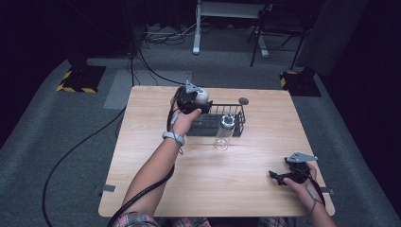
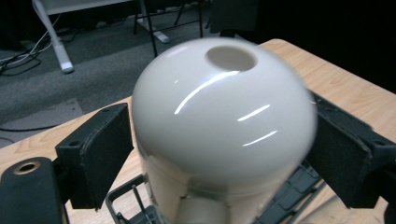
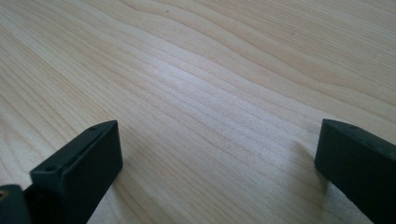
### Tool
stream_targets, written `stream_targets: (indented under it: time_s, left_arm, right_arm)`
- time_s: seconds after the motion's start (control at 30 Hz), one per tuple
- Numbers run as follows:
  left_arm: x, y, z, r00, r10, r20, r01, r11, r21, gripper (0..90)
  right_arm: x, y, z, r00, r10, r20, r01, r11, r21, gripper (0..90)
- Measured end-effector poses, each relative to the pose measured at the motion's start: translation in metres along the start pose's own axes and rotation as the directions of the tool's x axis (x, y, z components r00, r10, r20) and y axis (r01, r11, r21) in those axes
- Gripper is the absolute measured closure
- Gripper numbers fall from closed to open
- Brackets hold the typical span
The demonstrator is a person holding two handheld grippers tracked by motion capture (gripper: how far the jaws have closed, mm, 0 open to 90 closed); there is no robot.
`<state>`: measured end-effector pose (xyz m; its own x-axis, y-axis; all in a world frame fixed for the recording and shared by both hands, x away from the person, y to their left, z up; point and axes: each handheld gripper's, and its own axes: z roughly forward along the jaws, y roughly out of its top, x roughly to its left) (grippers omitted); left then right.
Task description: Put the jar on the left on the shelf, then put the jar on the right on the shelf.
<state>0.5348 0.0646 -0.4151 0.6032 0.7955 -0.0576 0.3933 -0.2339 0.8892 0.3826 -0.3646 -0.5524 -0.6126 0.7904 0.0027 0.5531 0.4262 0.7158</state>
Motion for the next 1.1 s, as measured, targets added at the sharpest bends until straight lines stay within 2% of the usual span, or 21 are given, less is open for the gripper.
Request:
stream_targets:
  time_s: [0.3, 0.73, 1.1]
  left_arm:
    - [-0.004, 0.001, -0.016, 0.9999, 0.003, 0.01, -0.003, 0.9994, -0.035, 11.4]
    - [-0.004, 0.005, -0.055, 0.9995, 0.031, 0.007, -0.031, 0.9959, -0.086, 8.5]
    - [-0.007, -0.004, -0.082, 0.9997, 0.022, 0.013, -0.021, 0.9934, -0.113, 8.5]
  right_arm:
    - [0.0, 0.0, 0.0, 1.0, 0.0, 0.0, 0.0, 1.0, 0.0, 0.7]
    - [0.0, 0.0, 0.0, 1.0, 0.0, 0.0, 0.0, 1.0, 0.0, 0.7]
    - [0.0, 0.0, 0.0, 1.0, -0.001, 0.0, 0.001, 1.0, 0.0, 0.7]
